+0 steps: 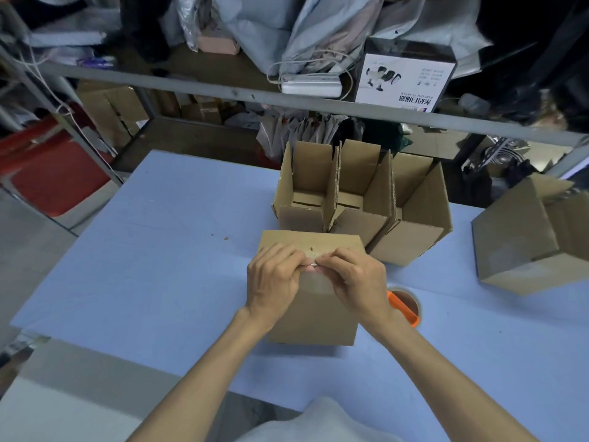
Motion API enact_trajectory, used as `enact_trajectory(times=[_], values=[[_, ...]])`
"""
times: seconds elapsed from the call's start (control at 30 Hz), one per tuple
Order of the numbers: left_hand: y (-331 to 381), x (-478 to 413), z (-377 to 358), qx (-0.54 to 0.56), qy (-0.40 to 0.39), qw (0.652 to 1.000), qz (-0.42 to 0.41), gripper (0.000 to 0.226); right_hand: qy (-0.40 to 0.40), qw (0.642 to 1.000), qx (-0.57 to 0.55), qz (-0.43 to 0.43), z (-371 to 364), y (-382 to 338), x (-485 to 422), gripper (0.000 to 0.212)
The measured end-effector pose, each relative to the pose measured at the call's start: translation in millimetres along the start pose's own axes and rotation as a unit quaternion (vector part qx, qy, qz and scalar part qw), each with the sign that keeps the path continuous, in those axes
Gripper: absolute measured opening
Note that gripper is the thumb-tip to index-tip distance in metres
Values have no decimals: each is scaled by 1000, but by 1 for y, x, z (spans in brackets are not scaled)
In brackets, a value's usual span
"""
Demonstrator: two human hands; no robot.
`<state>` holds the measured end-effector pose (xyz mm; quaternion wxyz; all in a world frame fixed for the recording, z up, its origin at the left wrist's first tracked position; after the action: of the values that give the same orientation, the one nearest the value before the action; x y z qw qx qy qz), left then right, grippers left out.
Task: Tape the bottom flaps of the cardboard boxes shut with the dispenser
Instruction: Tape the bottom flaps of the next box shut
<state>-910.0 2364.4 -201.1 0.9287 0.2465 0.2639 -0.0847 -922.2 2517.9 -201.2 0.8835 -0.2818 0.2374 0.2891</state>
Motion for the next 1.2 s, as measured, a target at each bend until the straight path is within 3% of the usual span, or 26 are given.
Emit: enact_trajectory(times=[0.27,0.47,0.57,0.63,0.73,0.87,1.0,1.07,1.13,1.2], values=[[-16,-4,-6,58,-62,995,58,17,28,997,-56,-55,-11,8,2,14],[-26,1,-7,78,-152,984,53,47,-63,998,-22,23,-12,17,9,44],[-26,4,-7,47,-192,980,35,66,-102,994,-29,-1,-10,19,5,58],[-22,4,-8,44,-188,980,37,69,-80,996,-22,-32,-12,16,-1,60],[-19,5,-7,50,-178,982,43,64,-17,999,0,-29,-17,7,-2,39],[-19,8,2,47,-129,990,25,33,-15,1000,17,17,-18,3,9,30],[-1,-3,10,59,-114,991,27,11,21,1000,18,-5,-11,1,7,22],[1,-14,18,144,-139,978,60,22,36,997,-37,-51,-2,5,7,23],[-1,-30,32,182,-86,976,86,35,45,977,-165,-124,16,15,5,28],[-9,-44,40,192,-25,968,162,37,56,942,-276,-181,38,28,0,33]])
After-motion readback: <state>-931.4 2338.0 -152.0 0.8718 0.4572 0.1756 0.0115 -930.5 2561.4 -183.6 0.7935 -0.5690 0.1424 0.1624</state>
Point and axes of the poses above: each hand's wrist, its own x-axis away from the middle knuckle, its own z-axis out of the back of the hand, y = z × x, the point moved 3 cm from there along -x, towards the middle knuckle, and after that the axes turned 5 degrees about z, right-handed, at the moved point
